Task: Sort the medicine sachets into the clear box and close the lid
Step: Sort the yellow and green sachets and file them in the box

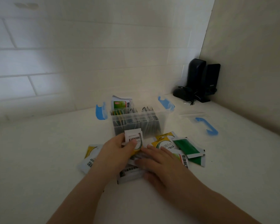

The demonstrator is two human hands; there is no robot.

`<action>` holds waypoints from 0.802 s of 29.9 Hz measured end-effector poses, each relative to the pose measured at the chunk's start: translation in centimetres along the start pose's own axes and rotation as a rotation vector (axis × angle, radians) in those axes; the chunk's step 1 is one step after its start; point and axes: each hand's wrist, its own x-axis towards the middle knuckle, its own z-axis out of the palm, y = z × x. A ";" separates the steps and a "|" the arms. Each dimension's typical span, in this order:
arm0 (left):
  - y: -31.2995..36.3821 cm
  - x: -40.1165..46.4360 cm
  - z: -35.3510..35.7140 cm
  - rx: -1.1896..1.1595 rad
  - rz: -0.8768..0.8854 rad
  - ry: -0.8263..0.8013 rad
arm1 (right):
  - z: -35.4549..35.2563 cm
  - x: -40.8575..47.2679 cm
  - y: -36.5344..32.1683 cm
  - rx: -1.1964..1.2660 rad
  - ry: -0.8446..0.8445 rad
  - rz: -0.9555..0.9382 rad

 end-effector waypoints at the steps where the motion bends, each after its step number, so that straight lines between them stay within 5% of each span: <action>1: 0.0 0.0 -0.1 -0.038 -0.002 -0.018 | -0.1 0.1 0.0 0.018 0.021 -0.001; 7: 0.0 -0.1 -0.5 -0.212 -0.003 -0.090 | -0.9 0.4 -0.4 0.057 0.076 0.024; 11: 0.4 -0.1 -0.5 -0.261 0.039 -0.004 | -1.6 0.1 -0.6 0.036 0.315 0.092; 17: 1.1 -0.9 -0.2 -0.123 0.268 0.094 | -2.4 -0.4 0.5 0.624 0.565 0.495; 24: 1.7 -2.3 1.6 0.031 0.482 -0.136 | -2.8 -0.1 0.5 0.597 0.661 0.607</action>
